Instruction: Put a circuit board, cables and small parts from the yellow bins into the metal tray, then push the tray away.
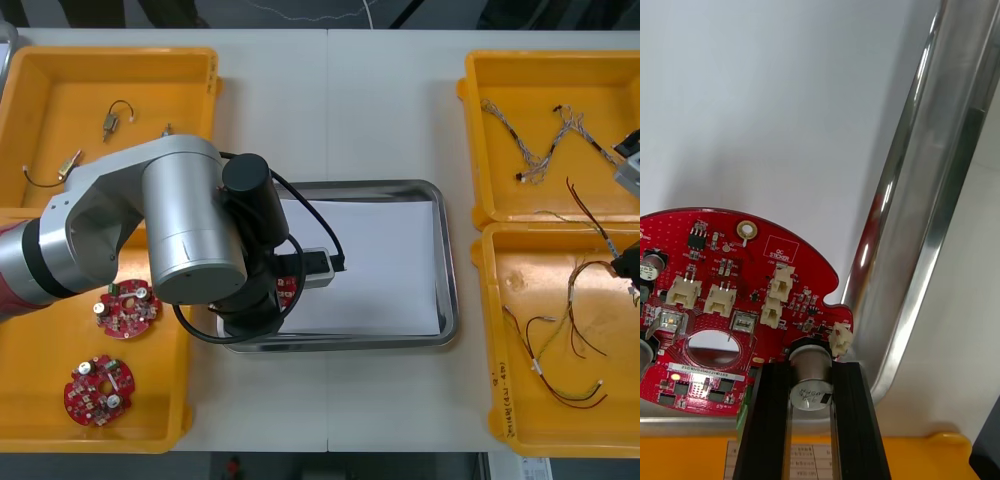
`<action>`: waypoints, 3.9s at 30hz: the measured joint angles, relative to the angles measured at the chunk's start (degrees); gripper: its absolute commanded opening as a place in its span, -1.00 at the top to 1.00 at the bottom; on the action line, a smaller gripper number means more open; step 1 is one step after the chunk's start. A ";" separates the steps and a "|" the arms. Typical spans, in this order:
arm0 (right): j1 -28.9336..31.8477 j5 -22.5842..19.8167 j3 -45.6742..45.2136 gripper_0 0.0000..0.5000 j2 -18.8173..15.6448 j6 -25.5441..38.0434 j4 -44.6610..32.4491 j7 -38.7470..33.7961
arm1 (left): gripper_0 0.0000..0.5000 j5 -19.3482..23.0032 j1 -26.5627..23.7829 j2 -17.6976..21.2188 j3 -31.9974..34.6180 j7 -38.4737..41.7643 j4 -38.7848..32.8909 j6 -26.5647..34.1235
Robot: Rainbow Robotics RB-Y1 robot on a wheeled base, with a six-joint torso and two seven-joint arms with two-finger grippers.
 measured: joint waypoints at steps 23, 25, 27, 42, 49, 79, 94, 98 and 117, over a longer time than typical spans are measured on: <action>0.00 0.26 0.00 1.00 0.00 0.00 0.00 0.00 | 0.76 -2.91 -0.36 -0.35 -6.01 6.78 3.91 -5.96; 0.00 0.38 0.00 1.00 0.00 0.00 0.00 0.00 | -0.20 -2.90 -0.36 -0.36 -6.03 6.78 3.92 -5.96; 0.00 0.41 0.00 1.00 0.00 0.00 0.00 0.00 | -0.88 -2.89 -0.36 -0.37 -6.03 6.78 3.92 -5.96; 0.00 0.44 0.00 1.00 0.00 0.00 0.00 0.00 | -1.00 -2.06 -0.39 -0.41 -6.03 10.62 3.85 -6.01; 0.00 0.43 0.00 1.00 0.00 0.00 -0.01 0.00 | -1.00 -1.60 -0.70 -0.41 -4.90 14.11 2.36 -3.14; -17.45 -2.83 22.66 1.00 0.00 0.01 -0.05 3.25 | -1.00 5.08 -0.71 -1.06 33.05 14.13 -1.88 18.37; -26.64 7.80 38.78 1.00 7.66 0.01 2.68 17.51 | -1.00 5.79 -0.71 5.98 37.95 14.14 10.54 18.38; -27.28 8.68 39.42 1.00 10.47 0.01 6.60 20.60 | -1.00 4.28 -0.71 6.54 37.96 14.14 14.67 18.38; -28.43 20.32 54.32 1.00 12.72 -9.78 17.38 30.51 | -1.00 2.34 -0.71 11.53 37.96 10.01 29.06 13.08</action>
